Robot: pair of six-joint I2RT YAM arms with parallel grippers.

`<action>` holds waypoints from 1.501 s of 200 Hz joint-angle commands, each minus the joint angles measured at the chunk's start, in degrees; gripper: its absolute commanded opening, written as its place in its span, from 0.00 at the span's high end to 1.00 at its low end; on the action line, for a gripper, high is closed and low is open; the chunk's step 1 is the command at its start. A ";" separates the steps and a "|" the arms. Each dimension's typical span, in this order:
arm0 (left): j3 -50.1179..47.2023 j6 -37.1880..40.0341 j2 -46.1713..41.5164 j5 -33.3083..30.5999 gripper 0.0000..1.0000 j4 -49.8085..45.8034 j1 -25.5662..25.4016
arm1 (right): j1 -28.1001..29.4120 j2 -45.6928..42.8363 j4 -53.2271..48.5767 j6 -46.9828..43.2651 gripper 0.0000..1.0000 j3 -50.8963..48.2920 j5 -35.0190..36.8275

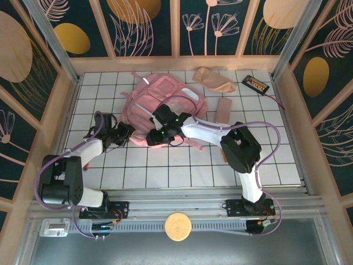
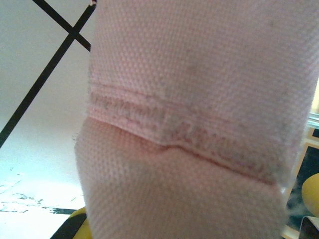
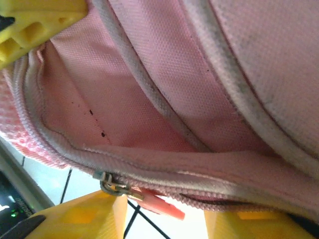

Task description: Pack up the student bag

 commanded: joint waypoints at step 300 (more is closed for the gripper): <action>15.02 22.16 -8.48 -7.33 0.01 -23.56 1.17 | -30.37 -18.44 -2.33 -16.89 0.22 -16.36 -4.08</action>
